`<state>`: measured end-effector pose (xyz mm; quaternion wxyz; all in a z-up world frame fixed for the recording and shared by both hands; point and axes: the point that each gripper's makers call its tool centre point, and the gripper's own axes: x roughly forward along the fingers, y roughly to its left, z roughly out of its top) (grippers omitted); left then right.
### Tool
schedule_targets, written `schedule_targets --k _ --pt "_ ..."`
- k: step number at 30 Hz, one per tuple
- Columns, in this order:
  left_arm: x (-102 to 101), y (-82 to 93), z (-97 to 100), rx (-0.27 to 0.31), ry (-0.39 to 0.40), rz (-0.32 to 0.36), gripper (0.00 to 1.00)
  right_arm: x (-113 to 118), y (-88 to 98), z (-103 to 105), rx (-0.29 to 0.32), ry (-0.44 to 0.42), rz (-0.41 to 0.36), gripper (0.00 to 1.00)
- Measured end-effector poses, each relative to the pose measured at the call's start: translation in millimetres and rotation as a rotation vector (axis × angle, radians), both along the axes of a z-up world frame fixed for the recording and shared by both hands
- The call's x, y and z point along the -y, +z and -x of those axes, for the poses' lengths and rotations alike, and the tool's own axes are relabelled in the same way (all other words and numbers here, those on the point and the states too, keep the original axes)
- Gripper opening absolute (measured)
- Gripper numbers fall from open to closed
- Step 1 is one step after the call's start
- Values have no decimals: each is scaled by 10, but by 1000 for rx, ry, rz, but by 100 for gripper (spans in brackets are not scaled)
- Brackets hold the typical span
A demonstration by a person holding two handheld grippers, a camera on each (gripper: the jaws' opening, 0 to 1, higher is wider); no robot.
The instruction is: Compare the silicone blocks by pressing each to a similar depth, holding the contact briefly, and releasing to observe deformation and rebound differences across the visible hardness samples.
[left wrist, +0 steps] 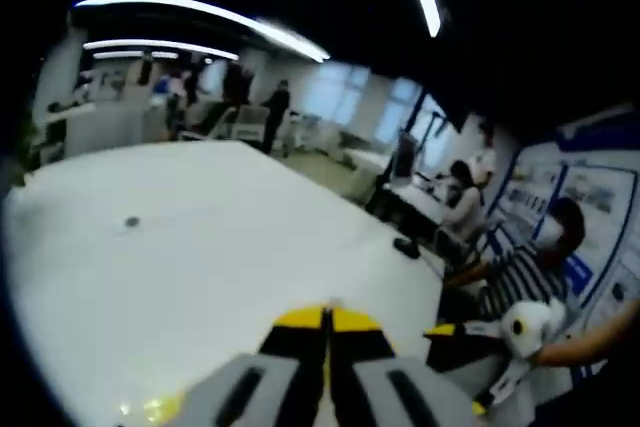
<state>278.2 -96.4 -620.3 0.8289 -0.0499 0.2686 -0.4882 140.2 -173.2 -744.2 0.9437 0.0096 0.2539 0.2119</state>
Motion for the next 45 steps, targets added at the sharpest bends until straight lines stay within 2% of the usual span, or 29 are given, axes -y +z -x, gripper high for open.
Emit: schedule_targets --k 10,14,17,19,21,24,27,30,34,37,42,43,45 --pt "-136 215 230 40 -12 13 0 -45 32 13 6 36 -9 96" --pt "-151 361 305 75 -26 30 0 -33 123 -22 21 58 -16 94" --pt "-142 462 376 81 -37 43 0 -30 346 -131 53 46 -98 93" --pt "-132 544 424 95 -46 53 0 -39 440 -173 53 61 -113 91" --pt "-125 633 476 95 -54 70 0 -106 568 -215 59 73 -190 90" --pt "-109 782 564 104 -73 102 0 -222 754 -243 84 120 -260 90" --pt "-83 927 668 135 -102 120 0 -377 1001 -250 133 181 -344 86" --pt "-59 1066 786 141 -130 150 0 -532 1256 -270 182 238 -438 84" --pt "-57 1247 934 145 -162 190 0 -731 1428 -277 199 316 -483 82" --pt "-64 1378 1053 162 -189 205 0 -865 1599 -252 219 382 -531 71" --pt "-112 1587 1204 176 -215 259 0 -968 1877 -191 276 444 -620 63" --pt "-124 1623 1219 171 -215 275 0 -981 1927 -169 282 458 -635 59" --pt "-155 1710 1238 166 -212 319 0 -1014 1985 -113 281 497 -649 43"
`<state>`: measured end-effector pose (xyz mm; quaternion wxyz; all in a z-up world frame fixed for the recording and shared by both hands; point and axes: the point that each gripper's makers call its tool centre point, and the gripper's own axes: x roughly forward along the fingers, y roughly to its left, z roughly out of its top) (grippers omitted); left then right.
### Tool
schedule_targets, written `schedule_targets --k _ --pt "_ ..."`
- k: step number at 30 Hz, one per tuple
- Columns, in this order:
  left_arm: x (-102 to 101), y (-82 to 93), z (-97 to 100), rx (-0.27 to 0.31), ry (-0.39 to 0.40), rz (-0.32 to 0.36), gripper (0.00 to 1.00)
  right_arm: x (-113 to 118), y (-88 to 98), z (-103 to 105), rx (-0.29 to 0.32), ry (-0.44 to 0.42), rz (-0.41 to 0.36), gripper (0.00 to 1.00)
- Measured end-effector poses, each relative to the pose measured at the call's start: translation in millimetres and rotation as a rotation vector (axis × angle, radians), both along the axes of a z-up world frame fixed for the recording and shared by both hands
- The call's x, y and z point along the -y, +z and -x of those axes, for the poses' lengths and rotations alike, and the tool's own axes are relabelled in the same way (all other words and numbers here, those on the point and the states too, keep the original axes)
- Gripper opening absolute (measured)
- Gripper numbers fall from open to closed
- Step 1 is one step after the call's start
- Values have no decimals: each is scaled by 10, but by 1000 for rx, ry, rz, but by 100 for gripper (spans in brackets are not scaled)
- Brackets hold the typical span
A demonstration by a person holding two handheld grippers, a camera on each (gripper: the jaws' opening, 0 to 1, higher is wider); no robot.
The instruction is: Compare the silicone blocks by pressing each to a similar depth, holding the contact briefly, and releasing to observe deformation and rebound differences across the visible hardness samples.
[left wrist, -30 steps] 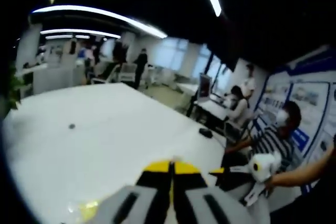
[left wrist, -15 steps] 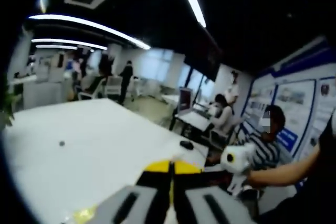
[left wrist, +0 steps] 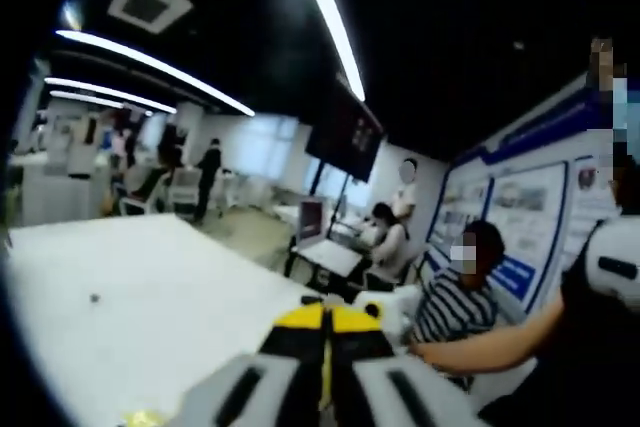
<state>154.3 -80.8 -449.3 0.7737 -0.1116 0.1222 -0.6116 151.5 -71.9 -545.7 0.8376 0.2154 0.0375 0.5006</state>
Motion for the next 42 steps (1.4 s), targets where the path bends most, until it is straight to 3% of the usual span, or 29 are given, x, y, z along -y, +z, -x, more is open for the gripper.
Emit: schedule_targets --k 2,5,12,22,27,34,42 --pt "-12 62 8 -36 -8 51 0 -20 72 25 18 15 -11 36" --pt "-28 45 8 -28 0 47 0 -53 184 38 40 20 -28 34" --pt "-55 57 46 -4 0 50 0 -80 215 87 49 23 -12 27" --pt "-190 3 192 40 -43 30 0 -31 249 250 -2 91 173 18" --pt "-186 -71 275 67 -65 2 0 8 195 303 -75 135 263 10" --pt "-246 -92 285 75 -84 9 0 -27 210 436 -83 187 341 4" --pt "-272 -108 299 78 -72 1 0 -31 186 479 -83 194 373 3"
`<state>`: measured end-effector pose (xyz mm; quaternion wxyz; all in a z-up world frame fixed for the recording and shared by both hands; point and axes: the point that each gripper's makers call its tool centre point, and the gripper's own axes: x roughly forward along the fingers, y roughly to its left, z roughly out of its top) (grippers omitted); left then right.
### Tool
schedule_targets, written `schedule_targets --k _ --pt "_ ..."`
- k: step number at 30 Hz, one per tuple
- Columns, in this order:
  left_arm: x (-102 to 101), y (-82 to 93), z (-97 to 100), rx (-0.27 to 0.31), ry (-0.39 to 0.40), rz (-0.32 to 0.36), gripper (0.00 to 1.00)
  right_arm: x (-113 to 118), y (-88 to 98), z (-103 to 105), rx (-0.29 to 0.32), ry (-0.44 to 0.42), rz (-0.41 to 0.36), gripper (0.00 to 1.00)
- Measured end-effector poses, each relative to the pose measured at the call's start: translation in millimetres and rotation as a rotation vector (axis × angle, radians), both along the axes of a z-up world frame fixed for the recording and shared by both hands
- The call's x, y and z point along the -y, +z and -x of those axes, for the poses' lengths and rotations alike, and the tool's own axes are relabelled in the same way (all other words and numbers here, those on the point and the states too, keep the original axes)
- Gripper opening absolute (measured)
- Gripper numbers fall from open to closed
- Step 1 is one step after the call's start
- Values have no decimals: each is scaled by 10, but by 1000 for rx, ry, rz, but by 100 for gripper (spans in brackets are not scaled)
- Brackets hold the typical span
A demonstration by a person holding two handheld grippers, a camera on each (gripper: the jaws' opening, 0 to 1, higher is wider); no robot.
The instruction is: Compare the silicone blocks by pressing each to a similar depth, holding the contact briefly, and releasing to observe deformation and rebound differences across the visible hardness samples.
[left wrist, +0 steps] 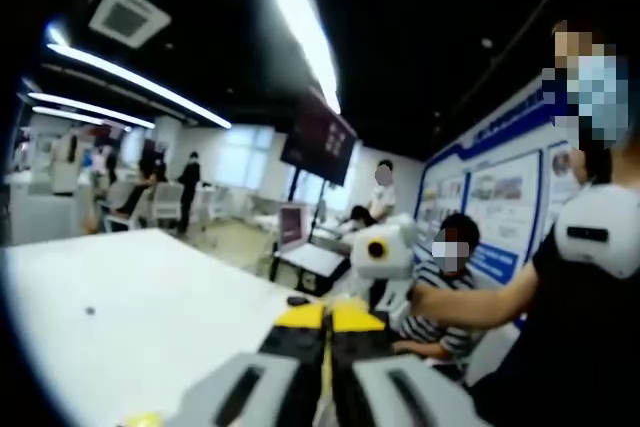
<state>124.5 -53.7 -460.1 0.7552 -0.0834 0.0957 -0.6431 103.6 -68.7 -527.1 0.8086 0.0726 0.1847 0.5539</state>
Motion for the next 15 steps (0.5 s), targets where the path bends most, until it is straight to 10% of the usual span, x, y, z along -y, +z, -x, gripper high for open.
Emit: schedule_targets --k 15 --pt "-109 -50 63 -42 34 -2 0 -123 -32 133 -23 38 26 5"
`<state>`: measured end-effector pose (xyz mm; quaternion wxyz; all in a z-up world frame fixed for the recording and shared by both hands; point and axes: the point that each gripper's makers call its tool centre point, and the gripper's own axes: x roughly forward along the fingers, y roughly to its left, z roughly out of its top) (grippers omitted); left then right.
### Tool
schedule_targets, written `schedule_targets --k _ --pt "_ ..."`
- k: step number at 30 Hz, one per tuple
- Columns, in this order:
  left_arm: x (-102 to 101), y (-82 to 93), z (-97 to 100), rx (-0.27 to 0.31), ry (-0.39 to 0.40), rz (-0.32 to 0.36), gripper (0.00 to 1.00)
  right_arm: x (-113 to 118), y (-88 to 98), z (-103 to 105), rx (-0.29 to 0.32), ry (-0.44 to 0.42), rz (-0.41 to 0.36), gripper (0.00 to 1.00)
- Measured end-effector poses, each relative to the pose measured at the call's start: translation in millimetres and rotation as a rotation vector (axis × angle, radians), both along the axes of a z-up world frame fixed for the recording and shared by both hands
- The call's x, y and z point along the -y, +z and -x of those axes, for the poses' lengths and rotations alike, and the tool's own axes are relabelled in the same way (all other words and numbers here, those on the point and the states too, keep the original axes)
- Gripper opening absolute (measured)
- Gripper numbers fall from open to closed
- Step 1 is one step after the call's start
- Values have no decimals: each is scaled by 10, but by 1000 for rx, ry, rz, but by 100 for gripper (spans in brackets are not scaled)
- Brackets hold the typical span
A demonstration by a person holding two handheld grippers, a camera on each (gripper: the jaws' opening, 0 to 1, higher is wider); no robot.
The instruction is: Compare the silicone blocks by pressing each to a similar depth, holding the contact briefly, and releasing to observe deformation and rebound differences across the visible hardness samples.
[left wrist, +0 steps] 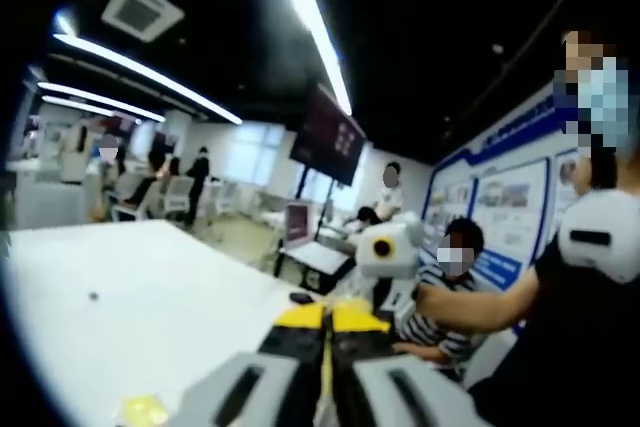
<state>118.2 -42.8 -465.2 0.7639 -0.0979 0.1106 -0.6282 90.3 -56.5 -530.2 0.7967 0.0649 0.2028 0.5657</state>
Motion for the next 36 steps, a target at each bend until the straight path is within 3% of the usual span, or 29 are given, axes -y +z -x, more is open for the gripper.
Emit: schedule_targets --k 9,11,21,26,32,36 --pt "-55 -25 33 -8 13 -9 0 -46 -21 37 2 20 15 5" --pt "-74 -40 32 -63 21 -12 0 -61 -31 42 2 23 18 5" --pt "-104 -95 68 -34 36 -29 0 -87 -85 69 1 37 32 6" --pt "-106 -110 56 -65 52 -16 0 -88 -97 83 1 40 40 6" --pt "-80 -158 61 -20 54 -52 0 -86 -137 90 0 38 52 6" --pt "-80 -160 68 -32 50 -35 0 -76 -136 91 4 37 51 6"
